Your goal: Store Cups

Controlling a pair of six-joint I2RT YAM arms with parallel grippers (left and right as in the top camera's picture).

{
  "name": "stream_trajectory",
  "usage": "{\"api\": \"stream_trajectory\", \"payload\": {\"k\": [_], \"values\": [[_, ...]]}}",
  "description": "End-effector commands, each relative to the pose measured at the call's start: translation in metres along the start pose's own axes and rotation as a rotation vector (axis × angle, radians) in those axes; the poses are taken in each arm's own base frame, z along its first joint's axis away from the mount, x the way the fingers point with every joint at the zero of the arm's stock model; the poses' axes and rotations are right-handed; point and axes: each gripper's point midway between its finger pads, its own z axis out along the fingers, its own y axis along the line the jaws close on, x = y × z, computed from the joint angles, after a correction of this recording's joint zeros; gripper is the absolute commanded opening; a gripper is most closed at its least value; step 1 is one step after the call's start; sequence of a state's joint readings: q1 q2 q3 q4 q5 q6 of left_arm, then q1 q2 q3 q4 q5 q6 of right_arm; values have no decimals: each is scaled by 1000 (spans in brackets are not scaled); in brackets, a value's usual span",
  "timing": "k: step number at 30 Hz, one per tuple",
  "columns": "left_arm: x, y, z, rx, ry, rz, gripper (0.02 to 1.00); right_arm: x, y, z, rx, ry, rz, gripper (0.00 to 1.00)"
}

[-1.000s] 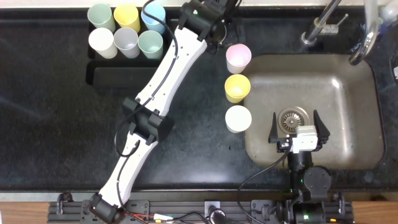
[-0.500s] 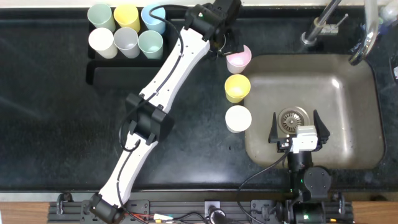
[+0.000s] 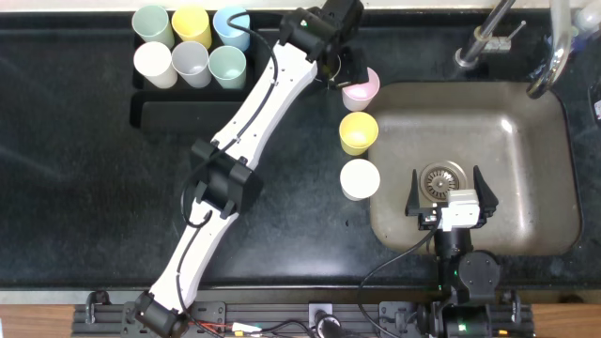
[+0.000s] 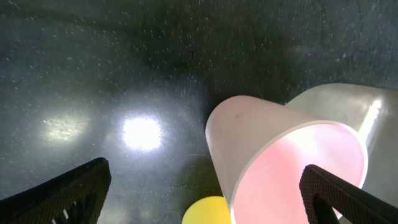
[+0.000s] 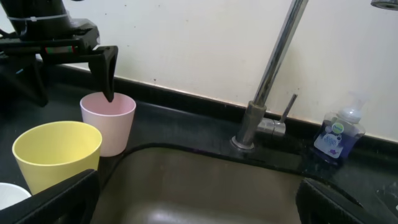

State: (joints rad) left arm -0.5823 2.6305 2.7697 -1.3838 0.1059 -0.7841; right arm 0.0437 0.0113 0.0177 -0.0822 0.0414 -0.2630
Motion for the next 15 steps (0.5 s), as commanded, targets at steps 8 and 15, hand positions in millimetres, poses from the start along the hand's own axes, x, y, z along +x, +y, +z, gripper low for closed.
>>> {"api": "stream_trajectory", "payload": {"k": [8,15], "values": [[11,3,23,-13,59,-16,814,3,1,0,0,0,0,993],[9,3,23,-9,54,-18,36,4,1,0,0,1,0,996]]}}
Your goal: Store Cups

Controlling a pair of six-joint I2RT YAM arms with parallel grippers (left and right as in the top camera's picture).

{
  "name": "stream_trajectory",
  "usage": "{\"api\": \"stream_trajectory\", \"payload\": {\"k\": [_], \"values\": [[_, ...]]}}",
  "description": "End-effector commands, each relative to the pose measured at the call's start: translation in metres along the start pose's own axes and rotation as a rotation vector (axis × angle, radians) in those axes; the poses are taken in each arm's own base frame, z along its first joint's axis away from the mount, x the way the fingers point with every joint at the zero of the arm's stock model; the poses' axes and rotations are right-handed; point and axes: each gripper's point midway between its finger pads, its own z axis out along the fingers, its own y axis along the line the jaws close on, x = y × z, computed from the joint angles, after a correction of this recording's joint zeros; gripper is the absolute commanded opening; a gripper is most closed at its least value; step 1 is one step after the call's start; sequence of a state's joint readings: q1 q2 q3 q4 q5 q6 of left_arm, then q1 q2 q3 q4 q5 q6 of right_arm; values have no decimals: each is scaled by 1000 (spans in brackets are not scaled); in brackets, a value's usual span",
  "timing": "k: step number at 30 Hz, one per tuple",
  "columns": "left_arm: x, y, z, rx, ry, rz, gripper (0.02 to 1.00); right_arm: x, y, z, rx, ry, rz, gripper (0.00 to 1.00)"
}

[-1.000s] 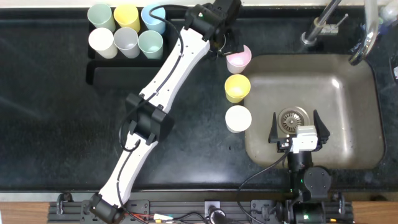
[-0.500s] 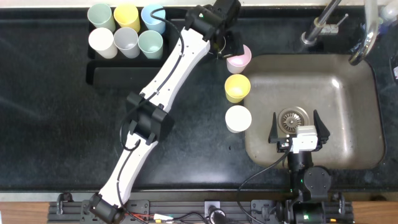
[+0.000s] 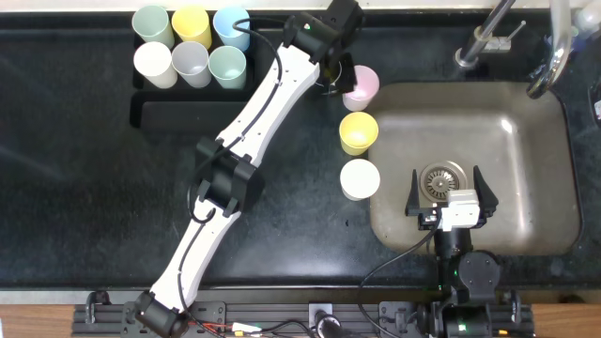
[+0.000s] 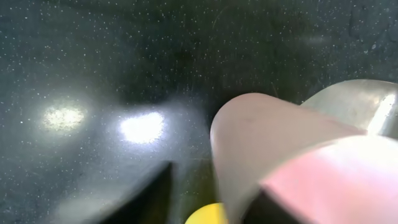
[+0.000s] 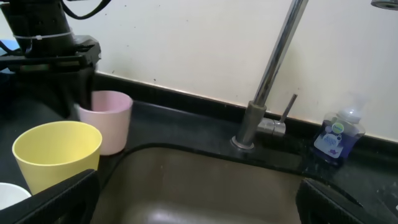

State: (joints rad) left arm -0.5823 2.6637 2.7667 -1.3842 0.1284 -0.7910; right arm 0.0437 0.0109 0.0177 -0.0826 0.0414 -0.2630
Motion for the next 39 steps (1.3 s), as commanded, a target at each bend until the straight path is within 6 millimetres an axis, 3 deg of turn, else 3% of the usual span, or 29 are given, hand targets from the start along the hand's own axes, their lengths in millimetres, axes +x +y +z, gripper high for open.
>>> {"api": "stream_trajectory", "payload": {"k": [1,5,7,10,13,17,22,25,29,32,36,39], "values": [[0,-2,6,8,6,-6,36,4,1,0,0,1,0,998],[-12,-12,-3,55,-42,-1,36,4,1,0,0,1,0,996],[-19,-16,-19,79,-79,-1,36,3,1,0,0,0,0,998],[-35,-11,-61,81,-162,-16,36,4,1,0,0,1,0,998],[-44,22,-114,16,-228,-95,36,3,1,0,0,0,0,998],[-33,94,-176,-125,-217,-262,36,4,1,0,0,1,0,998],[-43,135,-236,-175,-338,-245,36,3,1,0,0,0,0,996],[-33,167,-260,-267,-383,-275,36,3,1,0,0,0,0,996],[7,234,-266,-402,-319,-465,36,3,1,0,0,0,0,998],[33,280,-248,-403,-259,-651,36,3,1,0,0,0,0,998],[30,308,-213,-283,-210,-771,36,3,1,0,0,0,0,998],[22,322,-200,-247,-187,-828,36,3,1,0,0,0,0,998]]}}
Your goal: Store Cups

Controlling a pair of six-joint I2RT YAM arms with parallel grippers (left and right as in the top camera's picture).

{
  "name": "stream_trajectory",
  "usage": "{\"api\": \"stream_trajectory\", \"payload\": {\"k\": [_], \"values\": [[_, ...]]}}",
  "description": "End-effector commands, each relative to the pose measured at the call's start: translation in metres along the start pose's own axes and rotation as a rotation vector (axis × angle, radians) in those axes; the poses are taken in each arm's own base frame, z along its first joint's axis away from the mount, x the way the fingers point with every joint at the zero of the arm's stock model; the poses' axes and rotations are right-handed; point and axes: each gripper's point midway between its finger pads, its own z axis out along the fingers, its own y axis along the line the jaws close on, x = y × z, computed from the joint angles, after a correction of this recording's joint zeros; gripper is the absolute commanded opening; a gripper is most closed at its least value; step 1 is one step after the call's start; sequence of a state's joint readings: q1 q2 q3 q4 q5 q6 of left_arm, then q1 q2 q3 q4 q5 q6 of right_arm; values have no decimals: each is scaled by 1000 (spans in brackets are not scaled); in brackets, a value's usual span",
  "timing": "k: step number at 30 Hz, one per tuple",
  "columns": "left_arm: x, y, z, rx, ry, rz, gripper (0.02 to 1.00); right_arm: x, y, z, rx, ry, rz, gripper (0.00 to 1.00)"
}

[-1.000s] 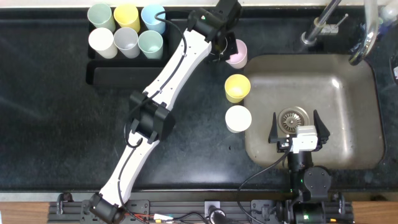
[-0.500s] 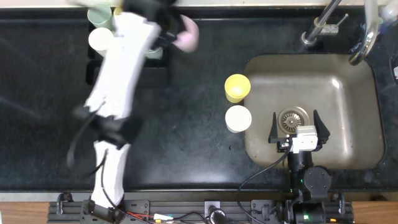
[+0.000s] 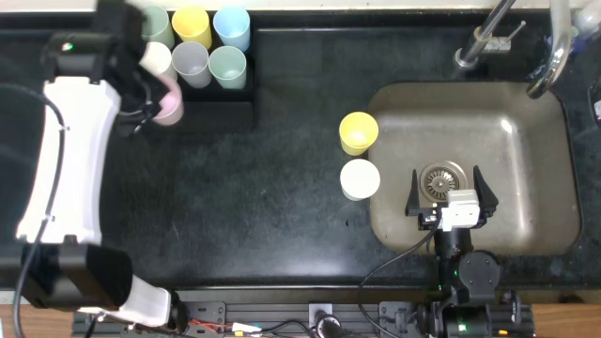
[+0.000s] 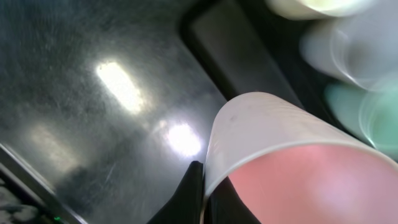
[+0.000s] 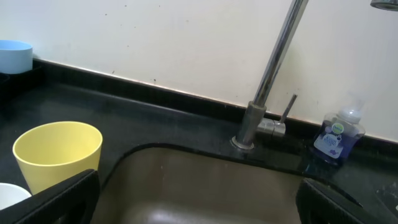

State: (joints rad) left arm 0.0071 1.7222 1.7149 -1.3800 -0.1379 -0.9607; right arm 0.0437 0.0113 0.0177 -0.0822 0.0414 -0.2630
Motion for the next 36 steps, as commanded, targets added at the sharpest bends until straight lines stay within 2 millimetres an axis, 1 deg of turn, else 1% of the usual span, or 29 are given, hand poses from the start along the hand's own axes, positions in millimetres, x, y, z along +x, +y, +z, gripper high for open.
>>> {"api": "stream_trajectory", "payload": {"k": [1,4,7,11,13,17,20,28,36], "values": [[1,0,15,55,94,-93,36,4,1,0,0,1,0,996],[-10,2,23,58,99,-130,36,4,1,0,0,1,0,996],[-16,6,35,36,116,-159,36,4,1,0,0,1,0,998],[-22,4,52,18,126,-176,36,3,1,0,0,0,0,998],[-26,1,58,24,121,-181,36,3,1,0,0,0,0,996],[-33,0,62,31,111,-242,36,4,1,0,0,1,0,998],[-39,1,62,38,104,-256,36,3,1,0,0,0,0,998],[-43,5,67,32,109,-274,36,3,1,0,0,0,0,998],[-46,-2,78,44,113,-274,36,3,1,0,0,0,0,998]]}}
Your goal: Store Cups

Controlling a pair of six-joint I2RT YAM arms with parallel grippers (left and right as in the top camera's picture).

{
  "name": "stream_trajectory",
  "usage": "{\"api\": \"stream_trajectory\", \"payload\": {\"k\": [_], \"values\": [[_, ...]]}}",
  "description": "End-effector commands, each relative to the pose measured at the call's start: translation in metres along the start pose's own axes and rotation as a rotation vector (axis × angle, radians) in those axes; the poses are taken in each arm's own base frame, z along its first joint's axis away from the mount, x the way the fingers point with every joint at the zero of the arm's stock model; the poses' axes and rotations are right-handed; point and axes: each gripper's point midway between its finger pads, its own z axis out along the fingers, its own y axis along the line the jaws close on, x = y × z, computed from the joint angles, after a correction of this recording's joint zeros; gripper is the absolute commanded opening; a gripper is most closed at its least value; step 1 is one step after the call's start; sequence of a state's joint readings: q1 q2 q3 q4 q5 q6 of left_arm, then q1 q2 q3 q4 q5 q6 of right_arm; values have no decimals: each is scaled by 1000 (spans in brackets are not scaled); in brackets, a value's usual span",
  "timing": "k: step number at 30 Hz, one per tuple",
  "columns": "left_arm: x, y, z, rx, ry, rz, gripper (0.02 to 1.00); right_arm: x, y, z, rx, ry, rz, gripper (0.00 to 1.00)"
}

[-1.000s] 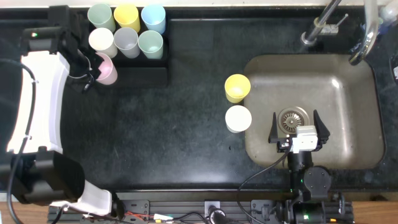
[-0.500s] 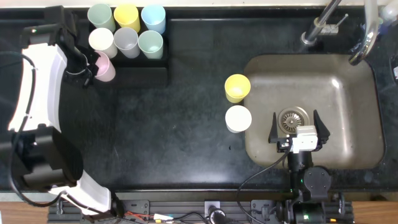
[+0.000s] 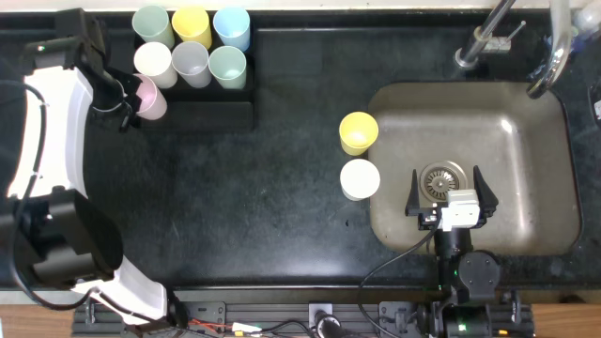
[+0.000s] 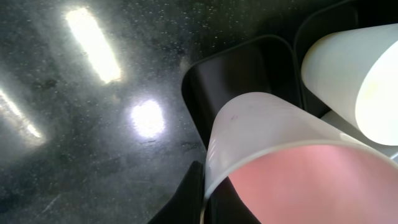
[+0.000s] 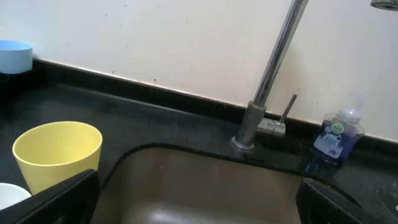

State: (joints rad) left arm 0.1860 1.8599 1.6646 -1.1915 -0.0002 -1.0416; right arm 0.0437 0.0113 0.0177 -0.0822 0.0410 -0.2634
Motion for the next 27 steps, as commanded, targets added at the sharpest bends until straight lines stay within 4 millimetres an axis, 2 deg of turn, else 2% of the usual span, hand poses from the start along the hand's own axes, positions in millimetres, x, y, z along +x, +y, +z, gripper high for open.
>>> {"api": "stream_trajectory", "payload": {"k": [1,27], "values": [[-1,-3,12,-3,22,-18,36,3,1,0,0,0,0,998],[-2,2,55,-92,59,-22,36,3,1,0,0,0,0,998]]}}
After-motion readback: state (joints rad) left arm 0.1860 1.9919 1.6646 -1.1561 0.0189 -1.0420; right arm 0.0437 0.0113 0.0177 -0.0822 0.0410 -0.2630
